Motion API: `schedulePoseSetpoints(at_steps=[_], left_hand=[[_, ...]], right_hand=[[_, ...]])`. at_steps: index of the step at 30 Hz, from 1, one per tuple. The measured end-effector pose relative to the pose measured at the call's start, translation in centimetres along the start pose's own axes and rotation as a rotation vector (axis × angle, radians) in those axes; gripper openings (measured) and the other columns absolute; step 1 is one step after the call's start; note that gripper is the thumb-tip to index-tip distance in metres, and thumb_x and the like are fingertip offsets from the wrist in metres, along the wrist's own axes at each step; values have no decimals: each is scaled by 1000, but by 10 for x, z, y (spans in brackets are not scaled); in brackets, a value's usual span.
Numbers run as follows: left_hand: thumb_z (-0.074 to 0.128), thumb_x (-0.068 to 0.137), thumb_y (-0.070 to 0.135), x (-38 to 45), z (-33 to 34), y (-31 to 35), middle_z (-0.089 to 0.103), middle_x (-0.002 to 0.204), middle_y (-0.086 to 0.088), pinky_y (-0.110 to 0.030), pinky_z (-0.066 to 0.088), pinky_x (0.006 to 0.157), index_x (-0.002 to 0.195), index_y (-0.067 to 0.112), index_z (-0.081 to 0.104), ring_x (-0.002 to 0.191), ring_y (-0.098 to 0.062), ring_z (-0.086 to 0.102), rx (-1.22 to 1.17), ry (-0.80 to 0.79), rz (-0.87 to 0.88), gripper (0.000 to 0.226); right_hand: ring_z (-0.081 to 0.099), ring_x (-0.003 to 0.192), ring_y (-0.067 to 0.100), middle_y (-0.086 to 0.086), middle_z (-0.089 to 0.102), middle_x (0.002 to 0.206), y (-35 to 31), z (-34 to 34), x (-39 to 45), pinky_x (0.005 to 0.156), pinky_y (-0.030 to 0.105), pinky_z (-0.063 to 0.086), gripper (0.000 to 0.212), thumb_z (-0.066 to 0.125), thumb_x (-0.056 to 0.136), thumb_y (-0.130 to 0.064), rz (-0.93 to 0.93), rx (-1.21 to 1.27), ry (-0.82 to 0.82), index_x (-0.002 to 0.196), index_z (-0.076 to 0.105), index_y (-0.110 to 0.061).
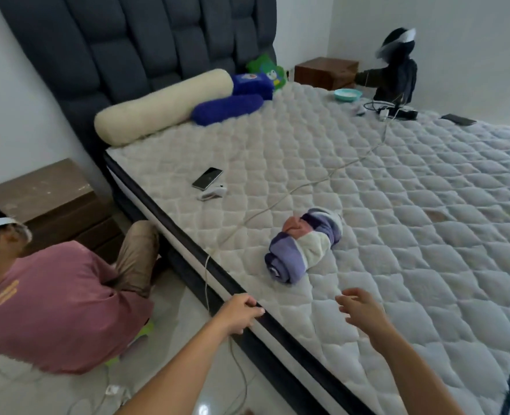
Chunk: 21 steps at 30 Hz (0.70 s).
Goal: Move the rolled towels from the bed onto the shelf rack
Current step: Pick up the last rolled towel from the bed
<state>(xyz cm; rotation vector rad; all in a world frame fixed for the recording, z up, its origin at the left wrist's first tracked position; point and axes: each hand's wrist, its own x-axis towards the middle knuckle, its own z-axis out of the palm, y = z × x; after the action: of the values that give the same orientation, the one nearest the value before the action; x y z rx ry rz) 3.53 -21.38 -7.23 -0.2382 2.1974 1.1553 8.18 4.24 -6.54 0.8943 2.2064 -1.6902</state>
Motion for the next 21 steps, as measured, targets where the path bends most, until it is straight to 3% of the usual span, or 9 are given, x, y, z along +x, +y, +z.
schedulePoseSetpoints(at_steps=[3,5,8,11,13,15,17,21], left_hand=[[61,89,29,50,-8,24,56,111,-6,-25,45,58,133,15,44,77,-14,57,-31,3,-43,50],[63,88,29,87,-14,41,53,129,-8,-32,51,75,144,18,30,100,-21,58,-58,16,-17,66],[65,86,33,142,-23,63,44,144,-10,-36,46,98,149,15,19,126,-29,48,-13,48,32,80],[71,79,40,188,-29,82,36,153,-10,-39,39,109,152,13,13,136,-28,40,23,9,22,97],[72,77,44,210,-29,90,30,156,-10,-40,39,110,153,14,12,139,-28,36,47,-59,-8,101],[72,76,47,226,-27,97,26,157,-8,-46,45,101,153,19,10,138,-31,37,83,-145,-67,103],[72,75,49,237,-25,101,27,155,-8,-49,51,90,151,22,12,134,-34,40,163,-222,-109,100],[78,68,48,249,-20,106,47,141,-7,-52,54,85,135,22,40,123,-35,50,221,-357,-162,81]], right_hand=[[63,97,26,9,65,100,-32,8,50,92,47,52,32,66,84,-31,13,-40,14,111,57,-15],[61,94,25,10,63,98,-55,15,88,92,47,51,35,66,85,-32,26,-22,13,110,60,-10],[56,93,27,13,58,97,-81,27,142,94,46,49,45,63,87,-34,89,9,9,116,60,0],[54,111,34,17,54,128,-93,38,187,95,44,47,64,64,86,-42,207,-29,36,134,46,-4],[48,124,37,16,45,142,-93,46,210,95,44,44,74,65,85,-43,267,6,43,143,36,-6],[47,125,35,14,43,145,-89,53,233,97,47,44,80,67,81,-47,355,115,13,144,34,-12],[49,114,32,13,47,138,-88,57,249,93,47,45,72,71,79,-47,430,226,-33,136,39,-15],[51,104,31,14,56,110,-72,55,267,90,46,47,49,73,80,-31,467,320,-23,114,44,-11]])
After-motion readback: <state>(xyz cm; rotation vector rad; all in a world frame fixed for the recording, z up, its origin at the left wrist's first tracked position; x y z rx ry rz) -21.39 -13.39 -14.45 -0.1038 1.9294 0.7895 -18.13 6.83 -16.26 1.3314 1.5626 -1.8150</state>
